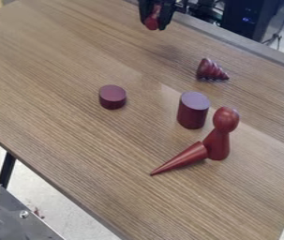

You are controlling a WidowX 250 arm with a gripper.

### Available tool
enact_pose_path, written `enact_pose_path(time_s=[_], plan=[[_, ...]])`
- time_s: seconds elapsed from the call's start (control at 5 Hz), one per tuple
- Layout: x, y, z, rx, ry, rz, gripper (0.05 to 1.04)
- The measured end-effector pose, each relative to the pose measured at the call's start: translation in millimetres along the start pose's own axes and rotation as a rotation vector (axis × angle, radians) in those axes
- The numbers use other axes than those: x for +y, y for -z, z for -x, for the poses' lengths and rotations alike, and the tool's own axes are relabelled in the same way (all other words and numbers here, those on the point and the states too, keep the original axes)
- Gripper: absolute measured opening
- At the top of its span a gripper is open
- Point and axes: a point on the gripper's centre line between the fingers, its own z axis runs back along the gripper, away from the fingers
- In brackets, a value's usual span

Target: Put the block on the right side

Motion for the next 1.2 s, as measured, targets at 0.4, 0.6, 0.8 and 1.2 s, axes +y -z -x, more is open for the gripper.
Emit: enact_pose_path(time_s=[0.4,0.6,0.8,1.2], plan=[[-50,-6,28,-0.078,0.229,0.099,0.437],[-78,-4,33,-0.091,0.350,0.161,0.437],[-93,-3,36,-0.102,0.432,0.193,0.437],[-99,-4,38,-0.099,0.463,0.193,0.437]])
